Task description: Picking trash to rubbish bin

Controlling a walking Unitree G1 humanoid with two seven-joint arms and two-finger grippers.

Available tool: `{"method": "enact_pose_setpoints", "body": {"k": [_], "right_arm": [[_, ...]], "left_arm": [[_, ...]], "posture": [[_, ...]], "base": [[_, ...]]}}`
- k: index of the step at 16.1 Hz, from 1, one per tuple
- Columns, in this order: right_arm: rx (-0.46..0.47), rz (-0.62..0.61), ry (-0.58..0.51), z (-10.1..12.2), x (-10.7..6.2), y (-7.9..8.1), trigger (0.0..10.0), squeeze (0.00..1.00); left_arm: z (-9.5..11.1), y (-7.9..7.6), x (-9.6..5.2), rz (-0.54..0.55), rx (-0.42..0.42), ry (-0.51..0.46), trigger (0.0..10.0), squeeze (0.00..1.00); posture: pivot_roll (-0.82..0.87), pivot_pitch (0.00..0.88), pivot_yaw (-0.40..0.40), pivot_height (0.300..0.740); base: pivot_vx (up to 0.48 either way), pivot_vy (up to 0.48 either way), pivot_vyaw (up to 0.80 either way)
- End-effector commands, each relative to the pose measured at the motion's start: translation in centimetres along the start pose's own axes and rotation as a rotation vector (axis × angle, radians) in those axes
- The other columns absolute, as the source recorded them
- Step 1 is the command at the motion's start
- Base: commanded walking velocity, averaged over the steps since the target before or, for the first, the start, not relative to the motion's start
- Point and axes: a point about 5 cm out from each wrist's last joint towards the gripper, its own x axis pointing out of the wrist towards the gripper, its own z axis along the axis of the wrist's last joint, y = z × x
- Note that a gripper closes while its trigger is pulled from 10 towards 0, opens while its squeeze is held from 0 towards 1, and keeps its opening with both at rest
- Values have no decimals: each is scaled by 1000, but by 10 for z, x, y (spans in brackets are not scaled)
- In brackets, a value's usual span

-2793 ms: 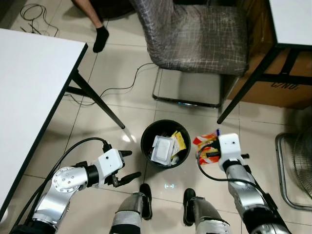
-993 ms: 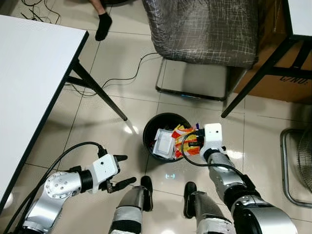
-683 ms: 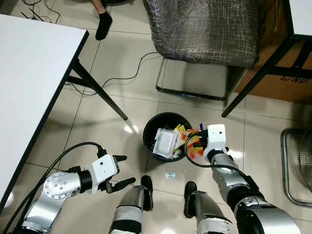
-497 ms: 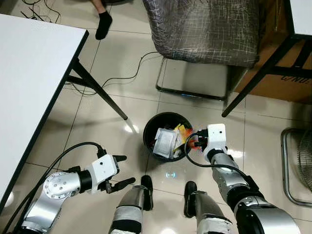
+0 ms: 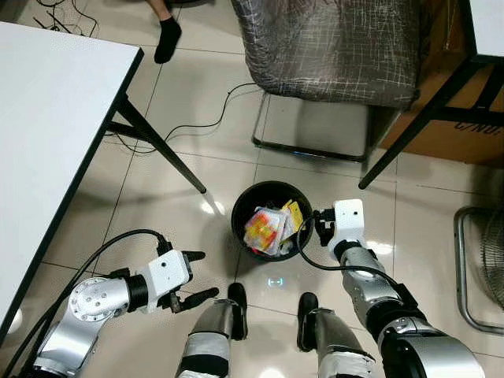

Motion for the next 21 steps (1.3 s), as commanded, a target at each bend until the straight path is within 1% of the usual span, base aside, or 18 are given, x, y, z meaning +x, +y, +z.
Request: {"method": "enact_pose_setpoints", "body": {"k": [1,3,5,7,9,10,11,12,13,14,15,16,17,18,20,21], "right_arm": [[2,9,53,-18,-8,2,10000,1000],[-17,5,41,-19,-10,-1,10000,1000],[-53,-9,12,-20,-14,-7,10000,1000],[-68,-48,-19,-22,-20,-17,10000,1000],[-60,-102,-57,-27,-29,-27,10000,1000],[-55,-120,-71,-28,-32,-29,10000,949],[-51,-149,-101,-30,-38,-34,10000,925],[-49,-164,-119,-30,-42,-35,10000,863],[-43,-183,-151,-29,-48,-37,10000,608],[-48,-191,-171,-27,-52,-37,10000,310],[-57,-203,-203,-24,-57,-38,10000,12],[-74,-219,-239,-18,-64,-40,10000,0],[-85,-229,-261,-14,-69,-40,10000,0],[-93,-235,-275,-10,-74,-41,10000,0],[-89,-265,-303,-1,-89,-42,10000,0],[-91,-269,-308,1,-94,-41,10000,0]], "left_arm": [[-7,-8,-2,-27,-23,27,10000,0],[-8,-8,0,-24,-25,25,10000,0],[-9,-9,6,-20,-27,8,10000,0],[-5,-9,16,-14,-30,-19,10000,0],[0,-7,30,-2,-30,-56,10000,0],[3,-6,34,3,-31,-70,10000,0],[9,-4,42,12,-30,-101,10000,0],[14,-2,46,21,-27,-123,10000,0],[23,1,54,41,-24,-162,10000,0],[28,3,59,55,-31,-185,10000,0],[37,8,67,84,-27,-217,10000,0],[48,12,77,118,-49,-258,10000,0],[56,15,82,147,-79,-288,10000,0],[62,21,85,184,-115,-315,10000,0],[76,33,89,268,-148,-373,10000,0],[77,36,90,296,-159,-381,10000,0]], "posture": [[379,452,121,740],[372,444,118,740],[352,422,108,740],[328,397,92,740],[305,368,79,740],[296,356,74,740],[283,336,67,740],[272,321,61,740],[262,305,54,740],[251,290,48,740],[235,270,41,740],[214,240,29,740],[203,224,23,740],[195,211,18,740],[177,187,8,740],[171,179,5,740]], "base": [[0,0,0],[0,0,0],[0,0,0],[0,0,0],[0,0,0],[0,0,0],[0,0,0],[0,0,0],[0,0,0],[0,0,0],[0,0,0],[0,0,0],[0,0,0],[0,0,0],[0,0,0],[0,0,0]]}}
